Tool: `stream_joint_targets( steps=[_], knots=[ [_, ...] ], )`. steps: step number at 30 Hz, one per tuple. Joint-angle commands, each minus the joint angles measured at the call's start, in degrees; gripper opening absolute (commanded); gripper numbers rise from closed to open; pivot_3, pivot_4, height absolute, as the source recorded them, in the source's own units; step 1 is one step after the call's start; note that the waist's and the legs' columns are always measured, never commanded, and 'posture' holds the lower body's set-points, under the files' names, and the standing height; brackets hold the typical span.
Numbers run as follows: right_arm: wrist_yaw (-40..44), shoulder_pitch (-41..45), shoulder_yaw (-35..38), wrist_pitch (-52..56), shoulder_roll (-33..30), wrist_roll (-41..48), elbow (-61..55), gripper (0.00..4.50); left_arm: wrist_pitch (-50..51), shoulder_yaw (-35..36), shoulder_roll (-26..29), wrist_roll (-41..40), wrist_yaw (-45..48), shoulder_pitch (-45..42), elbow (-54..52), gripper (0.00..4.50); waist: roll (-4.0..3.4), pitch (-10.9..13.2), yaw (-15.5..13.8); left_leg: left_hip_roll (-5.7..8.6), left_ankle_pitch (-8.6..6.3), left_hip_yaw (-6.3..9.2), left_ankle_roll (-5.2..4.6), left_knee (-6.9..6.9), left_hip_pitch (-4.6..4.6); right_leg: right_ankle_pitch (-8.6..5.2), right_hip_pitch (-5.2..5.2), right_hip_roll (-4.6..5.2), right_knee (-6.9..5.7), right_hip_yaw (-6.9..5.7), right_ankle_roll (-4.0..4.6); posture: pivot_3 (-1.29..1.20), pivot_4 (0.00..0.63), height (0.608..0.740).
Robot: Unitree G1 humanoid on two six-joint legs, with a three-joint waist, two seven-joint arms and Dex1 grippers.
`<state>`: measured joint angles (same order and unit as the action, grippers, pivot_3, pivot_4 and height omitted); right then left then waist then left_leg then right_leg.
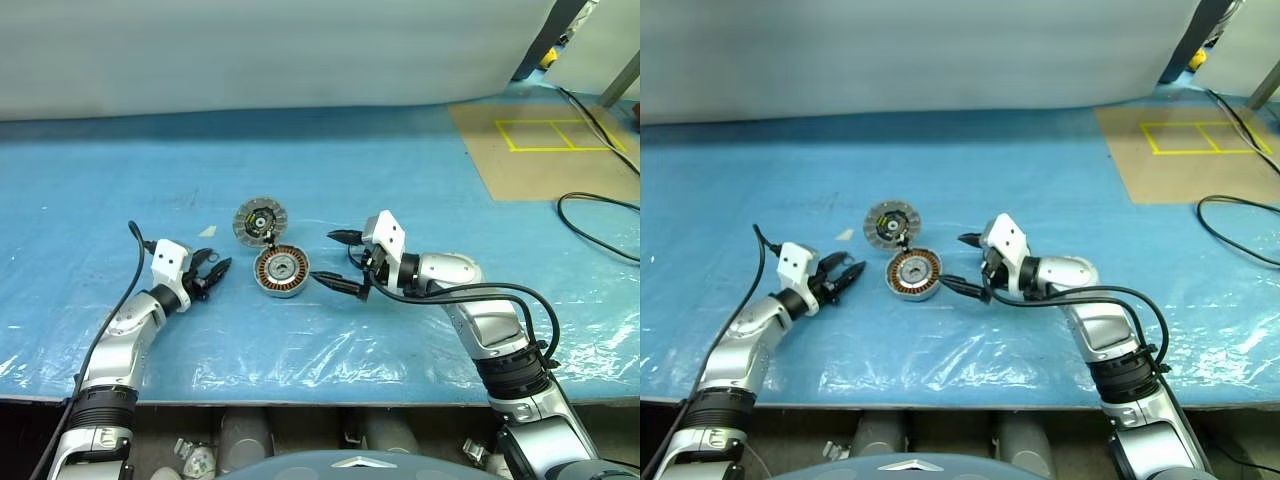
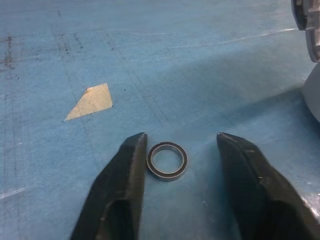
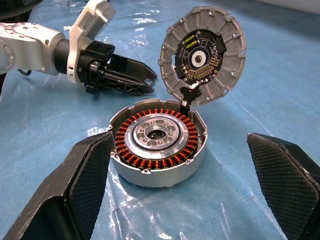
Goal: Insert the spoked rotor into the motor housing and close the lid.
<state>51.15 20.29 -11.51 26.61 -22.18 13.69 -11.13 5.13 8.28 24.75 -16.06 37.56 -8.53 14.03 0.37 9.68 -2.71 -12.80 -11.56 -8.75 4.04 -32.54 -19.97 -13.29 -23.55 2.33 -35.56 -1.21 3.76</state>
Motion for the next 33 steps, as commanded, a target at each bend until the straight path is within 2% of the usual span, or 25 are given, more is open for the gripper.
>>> stream_joint_targets(
  steps=[1,3,9,14,19,24,33],
  knots=[
    [-0.46,0.3,0.33,-0.44,-0.18,1.28,-2.53,4.5,1.56,0.46,1.09,0.5,-0.77,1.31,-2.31,1.12,0.0,0.0,0.01,0.0,0.0,0.0,0.0,0.0,0.0,0.0,0.0,0.0,0.0,0.0,0.0,0.0,0.15,0.74],
    [-0.58,0.29,0.29,-0.55,-0.2,1.24,-2.32,4.5,1.99,0.68,1.26,0.42,-1.02,1.89,-3.04,0.67,0.0,0.0,0.01,0.0,0.0,0.0,0.0,0.0,0.0,0.0,0.0,0.0,0.02,0.0,0.0,0.0,0.15,0.74],
    [-1.09,0.34,0.3,-1.58,-0.16,0.94,-2.1,4.5,1.87,1.46,-0.22,-4.93,2.26,4.18,-10.45,0.67,0.0,0.0,0.02,-0.01,0.0,0.0,0.0,0.04,0.0,-0.01,-0.01,0.0,0.05,-0.02,0.0,0.0,0.15,0.74],
    [0.05,0.14,1.97,4.21,-0.92,5.59,-3.42,4.5,2.2,2.9,-1.09,-13.15,6.98,6.18,-20.11,0.67,0.01,0.01,-0.06,-0.01,0.0,0.0,0.0,0.06,-0.02,-0.01,-0.04,0.0,0.1,-0.04,0.0,0.0,0.15,0.74],
    [1.0,-1.38,1.41,1.96,-3.19,5.51,-4.01,4.5,5.54,0.91,0.38,-16.08,9.99,7.0,-24.73,0.67,0.0,0.01,-0.06,-0.01,0.0,-0.01,0.0,0.12,-0.03,-0.01,-0.03,0.0,0.12,-0.03,0.01,0.0,0.15,0.74],
    [-0.78,-0.99,1.68,-1.54,-2.48,4.16,-1.35,4.5,6.21,-2.66,1.07,-14.72,12.38,7.21,-25.81,0.67,0.0,0.02,0.09,-0.01,0.0,-0.02,0.0,0.12,-0.02,-0.01,-0.03,-0.01,0.12,-0.03,0.0,0.0,0.15,0.74],
    [-1.91,-1.24,0.51,-0.45,-1.54,5.02,-2.0,4.5,-0.1,-8.13,0.3,-4.09,11.67,4.9,-17.24,0.67,0.0,0.02,0.08,0.0,0.0,-0.02,0.0,0.14,-0.02,-0.01,-0.03,-0.01,0.15,-0.03,-0.02,0.0,0.15,0.74]
  ],
)
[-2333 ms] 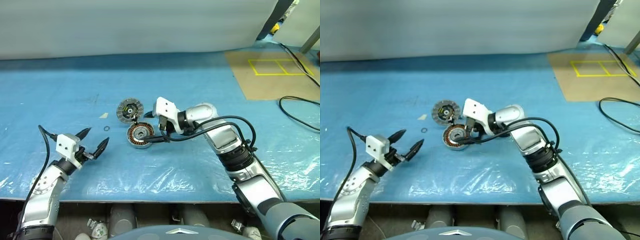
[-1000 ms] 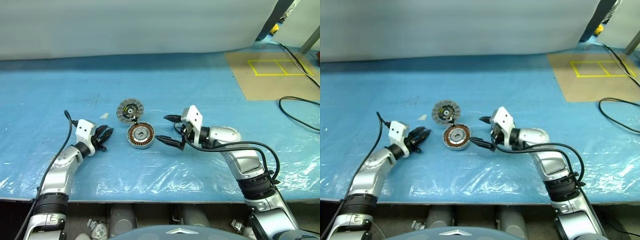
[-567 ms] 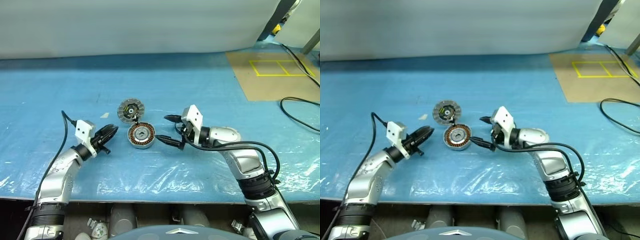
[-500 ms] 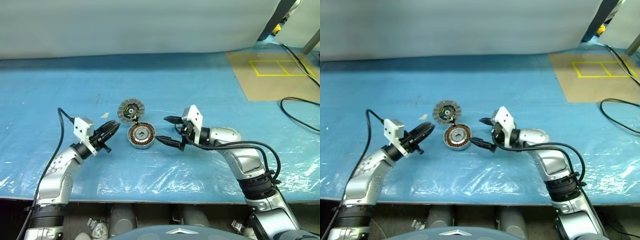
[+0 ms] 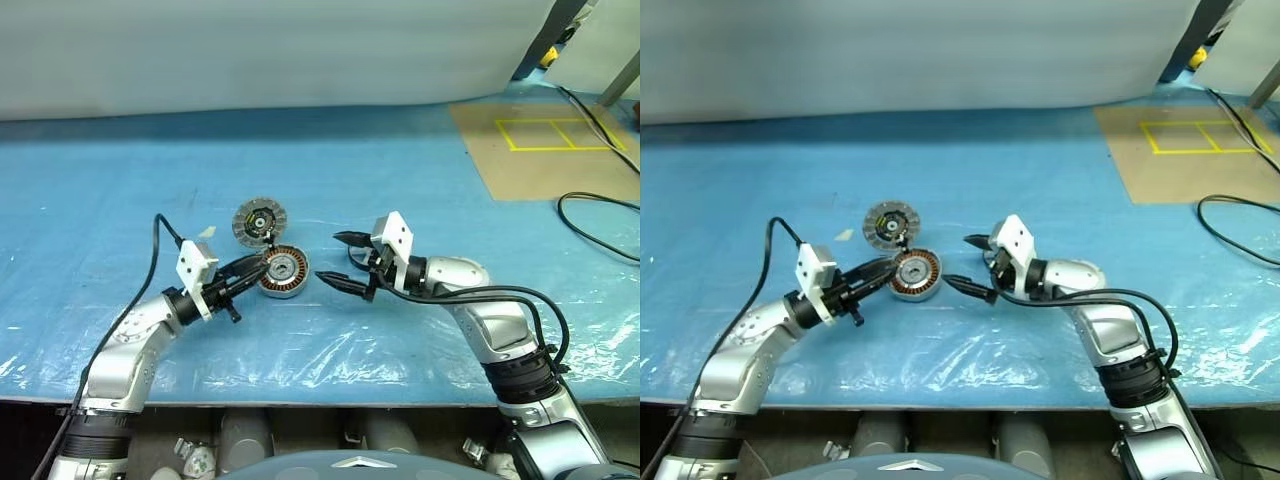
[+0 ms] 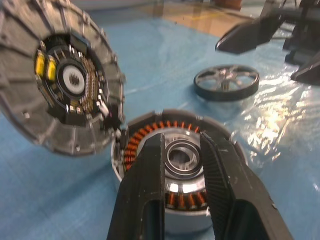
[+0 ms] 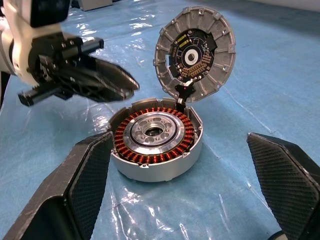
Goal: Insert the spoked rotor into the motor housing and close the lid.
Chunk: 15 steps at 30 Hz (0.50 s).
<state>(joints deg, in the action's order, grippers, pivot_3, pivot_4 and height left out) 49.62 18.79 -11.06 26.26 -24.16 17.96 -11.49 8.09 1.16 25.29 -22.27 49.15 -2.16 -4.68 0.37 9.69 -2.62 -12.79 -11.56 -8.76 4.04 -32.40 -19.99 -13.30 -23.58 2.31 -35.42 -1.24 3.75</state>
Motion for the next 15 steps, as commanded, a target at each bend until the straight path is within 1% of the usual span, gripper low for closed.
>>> stream_joint_targets(
  steps=[1,6,15],
  knots=[
    [-0.47,0.27,0.06,-0.04,0.48,0.75,-1.66,4.5,-4.05,-1.29,-0.54,2.71,0.23,-1.99,2.98,0.67,0.0,0.0,-0.03,0.0,0.0,0.01,0.0,0.0,0.0,0.0,0.0,0.0,0.0,0.0,0.0,0.0,0.15,0.74],
    [-1.17,-0.13,0.22,0.32,0.56,0.81,-1.83,4.5,-8.21,-2.0,-1.47,3.89,1.75,-3.87,8.13,0.67,-0.01,0.0,-0.11,0.01,0.0,0.01,0.0,-0.01,0.01,0.0,0.04,0.0,-0.01,0.0,0.0,0.0,0.15,0.74],
    [-2.31,-0.78,-0.01,0.16,0.87,0.73,-1.93,4.5,-9.51,-3.39,-2.88,4.54,2.68,-7.12,10.26,0.67,-0.01,0.0,-0.55,0.02,0.0,0.01,0.0,-0.05,0.02,0.01,0.07,0.03,-0.02,0.0,0.0,0.0,0.15,0.74]
  ],
)
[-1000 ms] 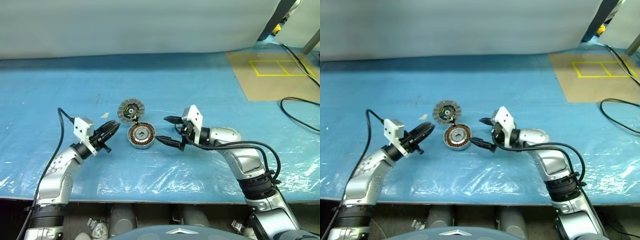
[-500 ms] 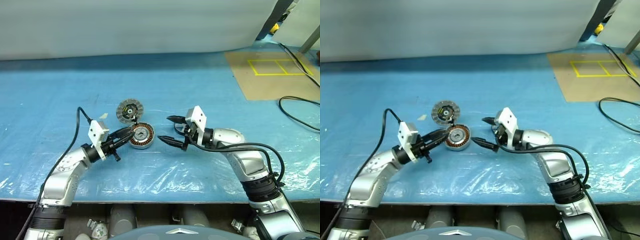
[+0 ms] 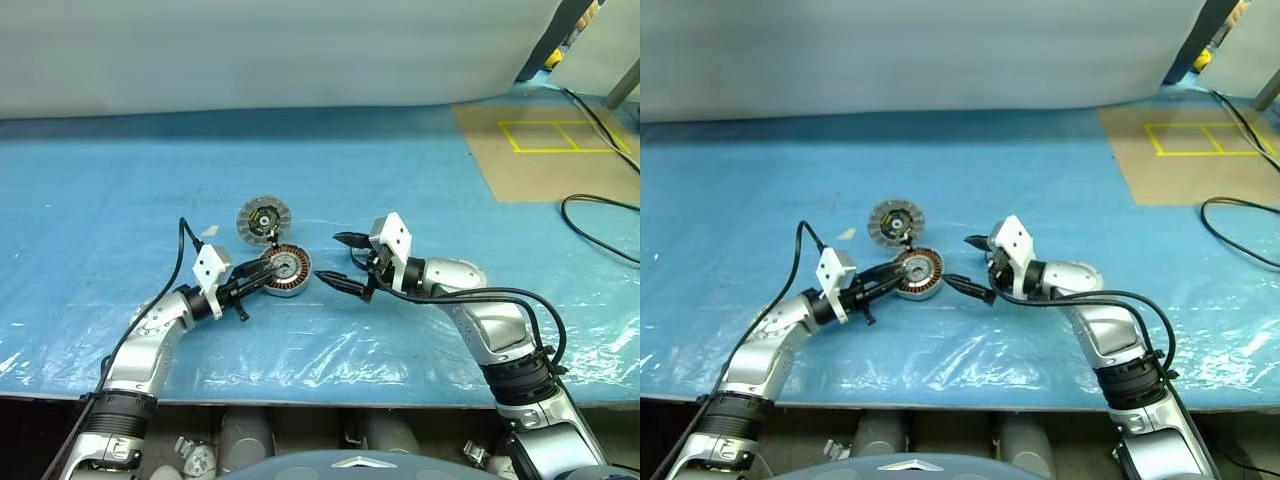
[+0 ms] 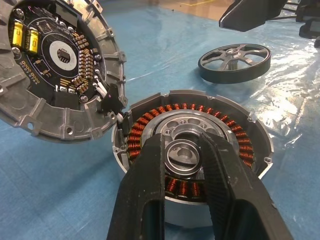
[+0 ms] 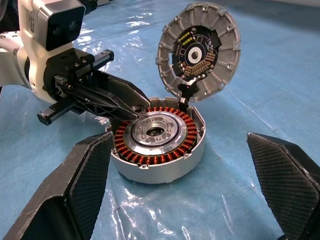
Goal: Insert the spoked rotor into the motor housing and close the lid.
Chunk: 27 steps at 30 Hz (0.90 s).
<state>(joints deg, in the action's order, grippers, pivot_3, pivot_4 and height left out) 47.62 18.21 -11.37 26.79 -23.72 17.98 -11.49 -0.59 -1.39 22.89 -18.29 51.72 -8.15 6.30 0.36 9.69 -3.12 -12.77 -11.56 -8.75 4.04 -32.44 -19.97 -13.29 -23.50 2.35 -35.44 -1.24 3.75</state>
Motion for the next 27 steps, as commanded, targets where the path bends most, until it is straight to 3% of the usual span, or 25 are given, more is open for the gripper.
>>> stream_joint_targets(
  steps=[1,6,27],
  knots=[
    [-0.41,-0.25,0.25,-0.4,0.47,0.68,-1.92,4.5,-0.05,-0.89,-0.65,0.16,0.01,-1.6,-1.55,0.67,0.0,0.0,-0.06,0.0,0.0,0.0,0.0,-0.01,-0.01,0.0,0.0,0.01,0.0,0.0,0.0,0.0,0.15,0.74],
    [-0.67,-0.32,0.1,-0.6,0.56,0.41,-1.7,4.5,5.11,0.31,-0.25,-3.24,-0.01,-2.32,-5.92,0.67,0.0,0.0,-0.01,-0.02,0.0,0.0,0.0,0.04,-0.02,0.0,-0.01,-0.02,0.01,-0.01,0.0,0.0,0.15,0.74],
    [-1.27,0.34,-0.15,-1.46,1.06,-0.27,-0.57,4.5,9.92,-2.75,0.67,-0.08,-2.64,-4.91,-8.75,0.67,0.0,0.0,0.26,0.0,0.0,0.0,0.0,0.02,-0.02,0.0,-0.01,-0.02,0.0,-0.01,0.0,0.0,0.15,0.74]
  ],
)
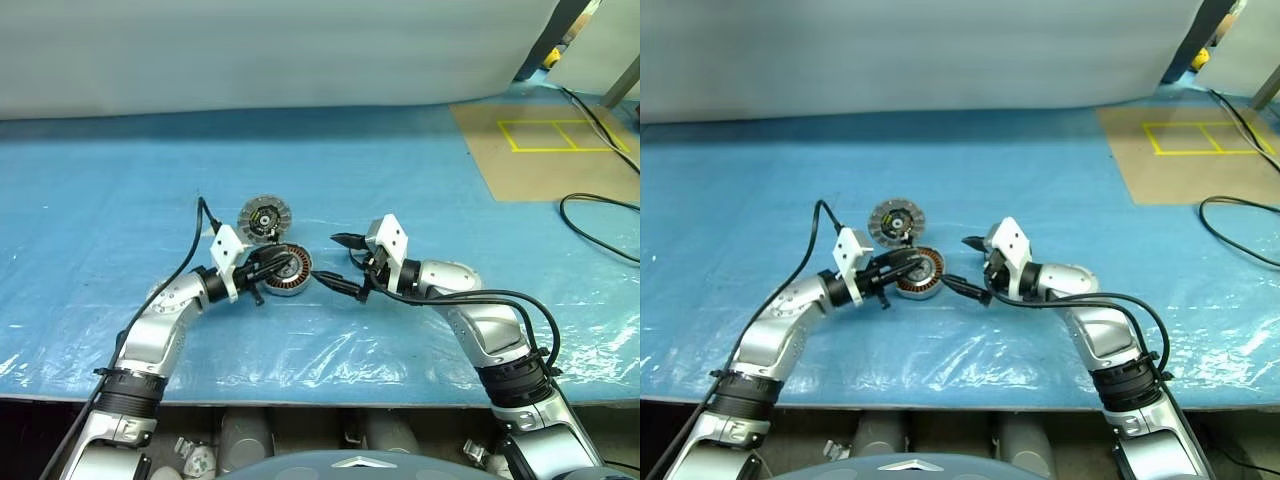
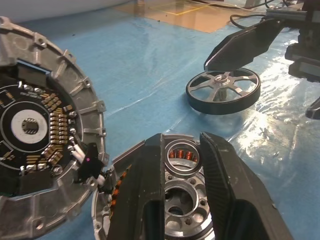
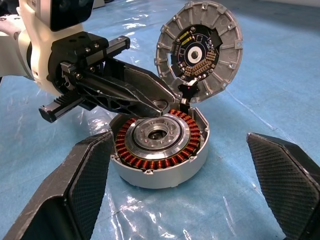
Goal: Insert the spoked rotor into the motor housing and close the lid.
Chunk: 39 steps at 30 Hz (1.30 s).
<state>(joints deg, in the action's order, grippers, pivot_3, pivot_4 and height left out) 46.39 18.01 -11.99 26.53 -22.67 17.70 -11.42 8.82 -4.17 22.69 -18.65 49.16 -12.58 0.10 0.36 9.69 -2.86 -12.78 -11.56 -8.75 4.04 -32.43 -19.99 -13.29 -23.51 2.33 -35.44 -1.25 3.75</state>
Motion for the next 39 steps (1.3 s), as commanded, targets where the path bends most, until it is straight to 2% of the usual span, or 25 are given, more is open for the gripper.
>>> stream_joint_targets(
  steps=[1,19,20,25,30,35,38,39],
  knots=[
    [-0.07,0.58,0.48,-1.22,0.03,0.0,-0.59,4.5,0.78,-0.04,1.01,0.33,-0.07,-0.38,-2.8,0.67,0.0,0.0,0.01,0.0,0.0,0.0,0.0,0.0,0.0,0.0,0.0,0.0,0.0,0.0,0.0,0.0,0.15,0.74],
    [-0.24,0.89,0.34,-1.87,0.28,-0.38,-0.08,4.5,2.92,-0.39,1.91,1.48,-0.36,0.04,-3.68,0.67,0.0,0.0,0.0,0.0,0.0,0.0,0.0,0.0,0.0,0.0,0.0,0.0,0.0,0.0,0.0,0.0,0.15,0.74],
    [-0.23,0.9,0.33,-1.89,0.3,-0.42,-0.06,4.5,2.81,-0.5,2.18,1.86,-0.34,0.16,-3.57,1.4,0.0,0.0,0.0,0.0,0.0,0.0,0.0,0.0,0.0,0.0,0.0,0.0,0.0,0.0,0.0,0.0,0.15,0.74],
    [-0.21,1.05,0.22,-2.02,0.51,-0.56,0.17,4.5,1.96,0.3,1.87,3.39,-3.11,-0.35,-2.83,3.03,0.0,0.0,0.0,0.01,0.0,0.0,0.0,0.0,0.0,0.0,0.0,0.0,0.0,0.0,0.0,0.0,0.15,0.74],
    [-0.33,1.5,0.58,-1.49,1.08,0.12,0.39,4.5,4.67,4.8,-0.53,-4.42,-3.32,0.43,-6.38,3.03,0.0,0.0,0.03,0.0,0.0,0.0,0.0,0.0,-0.01,0.0,0.0,0.0,0.01,0.0,0.0,0.0,0.15,0.74],
    [-0.68,2.98,0.94,0.18,2.59,1.41,0.73,4.5,6.4,7.33,0.39,-7.28,-3.64,2.44,-8.48,3.03,-0.01,0.0,0.32,0.0,0.0,0.0,0.0,0.02,0.0,0.0,-0.01,-0.01,0.0,0.0,0.01,0.0,0.15,0.74],
    [-0.67,3.88,0.64,0.28,3.27,1.33,1.33,4.5,6.08,7.29,0.95,-6.8,-3.35,3.23,-8.41,2.49,-0.01,0.01,0.24,0.0,0.0,0.0,0.0,0.01,-0.01,0.0,-0.01,0.0,0.01,0.0,0.0,0.0,0.15,0.74],
    [-0.66,4.08,0.55,0.24,3.49,1.24,1.57,4.5,5.96,7.03,1.2,-6.44,-3.17,3.39,-8.3,2.19,-0.01,0.01,0.24,0.01,0.0,0.0,0.0,0.0,-0.01,0.0,-0.01,0.0,0.01,0.0,0.0,0.0,0.15,0.74]
  ],
)
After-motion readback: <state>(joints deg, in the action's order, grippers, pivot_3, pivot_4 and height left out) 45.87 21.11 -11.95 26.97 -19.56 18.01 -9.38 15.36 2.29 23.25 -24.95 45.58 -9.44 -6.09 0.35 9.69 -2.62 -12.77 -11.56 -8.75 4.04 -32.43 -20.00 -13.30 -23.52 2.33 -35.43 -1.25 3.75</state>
